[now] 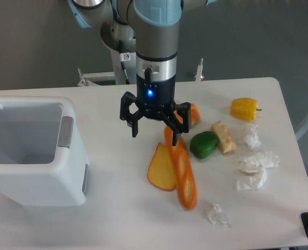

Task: Pick up the long bread
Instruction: 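Lower the open gripper toward the long orange bread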

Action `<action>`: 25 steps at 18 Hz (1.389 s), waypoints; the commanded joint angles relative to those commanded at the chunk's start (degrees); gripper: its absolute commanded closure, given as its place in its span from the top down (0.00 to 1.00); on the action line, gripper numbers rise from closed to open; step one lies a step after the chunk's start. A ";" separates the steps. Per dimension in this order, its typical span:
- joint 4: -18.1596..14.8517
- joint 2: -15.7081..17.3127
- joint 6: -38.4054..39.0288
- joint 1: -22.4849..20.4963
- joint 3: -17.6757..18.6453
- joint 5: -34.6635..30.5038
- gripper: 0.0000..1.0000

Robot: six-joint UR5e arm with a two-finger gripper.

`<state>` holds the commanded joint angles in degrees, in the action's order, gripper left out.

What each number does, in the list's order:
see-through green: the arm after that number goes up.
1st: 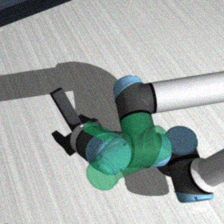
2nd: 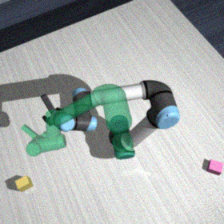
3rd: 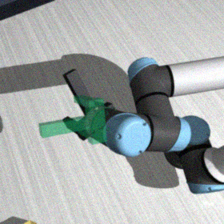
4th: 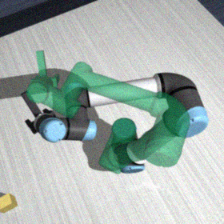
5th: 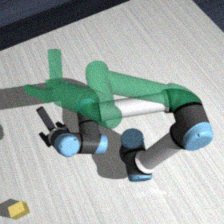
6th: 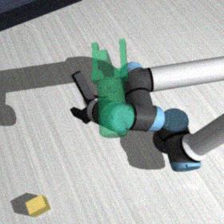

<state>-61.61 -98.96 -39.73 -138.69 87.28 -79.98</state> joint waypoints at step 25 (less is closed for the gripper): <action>0.09 -4.04 1.23 -0.52 0.44 0.53 1.00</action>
<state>-61.52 -103.00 -38.50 -139.21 87.71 -79.45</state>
